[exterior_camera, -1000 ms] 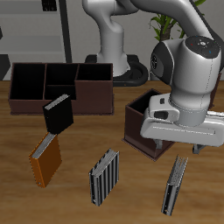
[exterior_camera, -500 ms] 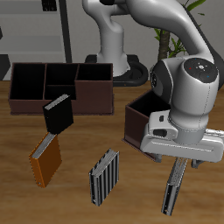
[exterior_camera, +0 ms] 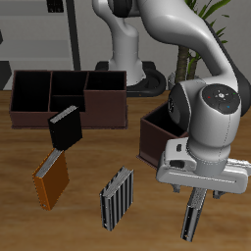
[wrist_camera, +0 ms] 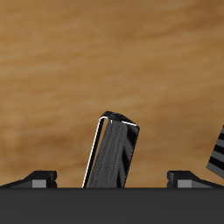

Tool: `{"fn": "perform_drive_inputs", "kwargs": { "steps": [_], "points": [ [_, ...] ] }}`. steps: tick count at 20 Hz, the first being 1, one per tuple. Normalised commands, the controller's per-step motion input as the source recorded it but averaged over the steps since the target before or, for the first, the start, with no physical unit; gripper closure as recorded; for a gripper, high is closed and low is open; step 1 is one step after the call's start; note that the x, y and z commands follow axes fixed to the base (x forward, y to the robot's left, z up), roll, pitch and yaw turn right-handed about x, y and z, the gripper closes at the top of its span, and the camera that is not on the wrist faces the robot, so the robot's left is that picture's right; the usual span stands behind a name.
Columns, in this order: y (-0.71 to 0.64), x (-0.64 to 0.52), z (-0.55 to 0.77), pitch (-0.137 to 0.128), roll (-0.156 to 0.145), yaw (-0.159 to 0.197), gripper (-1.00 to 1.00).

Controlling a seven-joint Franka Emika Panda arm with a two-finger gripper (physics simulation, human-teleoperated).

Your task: Place the left striped book into the back desk caddy's left compartment

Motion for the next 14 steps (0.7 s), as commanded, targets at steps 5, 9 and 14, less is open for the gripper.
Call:
{"fn": "perform_drive_inputs", "kwargs": {
  "steps": [5,9,14],
  "points": [
    [0.0,0.06,-0.25,0.054,0.046,-0.025,-1.0],
    [0.04,0.01,-0.12,0.009,0.035,0.001,1.0],
    [-0.04,0.01,0.03,-0.007,-0.001,0.005,1.0]
  ]
}}
